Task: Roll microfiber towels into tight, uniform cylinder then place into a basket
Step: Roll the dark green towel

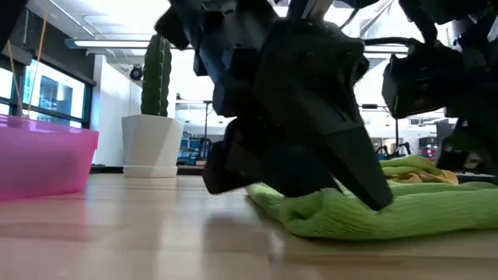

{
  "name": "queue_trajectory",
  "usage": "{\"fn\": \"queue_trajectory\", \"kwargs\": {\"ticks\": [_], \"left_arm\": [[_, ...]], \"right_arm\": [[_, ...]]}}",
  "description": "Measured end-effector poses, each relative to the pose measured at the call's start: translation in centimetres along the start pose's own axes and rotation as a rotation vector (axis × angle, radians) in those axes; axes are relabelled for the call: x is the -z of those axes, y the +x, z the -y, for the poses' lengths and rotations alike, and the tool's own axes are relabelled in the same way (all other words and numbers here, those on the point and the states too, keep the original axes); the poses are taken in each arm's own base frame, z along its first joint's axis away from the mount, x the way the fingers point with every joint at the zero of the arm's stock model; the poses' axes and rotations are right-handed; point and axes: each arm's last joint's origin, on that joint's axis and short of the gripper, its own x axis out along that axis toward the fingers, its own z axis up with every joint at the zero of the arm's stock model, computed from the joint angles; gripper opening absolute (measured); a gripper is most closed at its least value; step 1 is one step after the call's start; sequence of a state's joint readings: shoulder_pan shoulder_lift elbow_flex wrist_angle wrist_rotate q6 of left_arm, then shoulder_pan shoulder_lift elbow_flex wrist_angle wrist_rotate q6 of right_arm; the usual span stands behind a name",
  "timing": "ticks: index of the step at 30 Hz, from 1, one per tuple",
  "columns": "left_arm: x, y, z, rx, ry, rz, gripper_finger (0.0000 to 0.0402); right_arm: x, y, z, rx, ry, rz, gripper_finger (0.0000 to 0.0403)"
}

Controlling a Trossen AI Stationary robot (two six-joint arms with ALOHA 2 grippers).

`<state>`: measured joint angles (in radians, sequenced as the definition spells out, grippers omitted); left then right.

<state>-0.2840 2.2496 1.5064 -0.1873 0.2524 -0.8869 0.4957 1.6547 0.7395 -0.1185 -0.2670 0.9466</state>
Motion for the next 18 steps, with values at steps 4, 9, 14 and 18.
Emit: {"fn": "queue_trajectory", "kwargs": {"ticks": [4,9,14,18], "left_arm": [[-1.1,-0.2,-0.6,0.08,-0.003,-0.026,0.0084],[-2.6,-1.0,-1.7,0.13,0.021,-0.047,0.008],[-3.9,-2.6,-1.5,0.163,0.157,0.004,0.0087],[-4.3,-4.0,-1.1,0.115,0.319,0.067,0.0092]], "right_arm": [[0.0,0.0,-0.1,-0.048,0.048,-0.051,0.0003],[-0.3,-0.2,0.3,-0.07,0.137,-0.101,0.0002],[-0.6,-0.3,0.6,-0.064,0.172,-0.103,0.0002],[-0.6,-0.3,0.7,-0.032,0.186,-0.055,0.0002]]}}
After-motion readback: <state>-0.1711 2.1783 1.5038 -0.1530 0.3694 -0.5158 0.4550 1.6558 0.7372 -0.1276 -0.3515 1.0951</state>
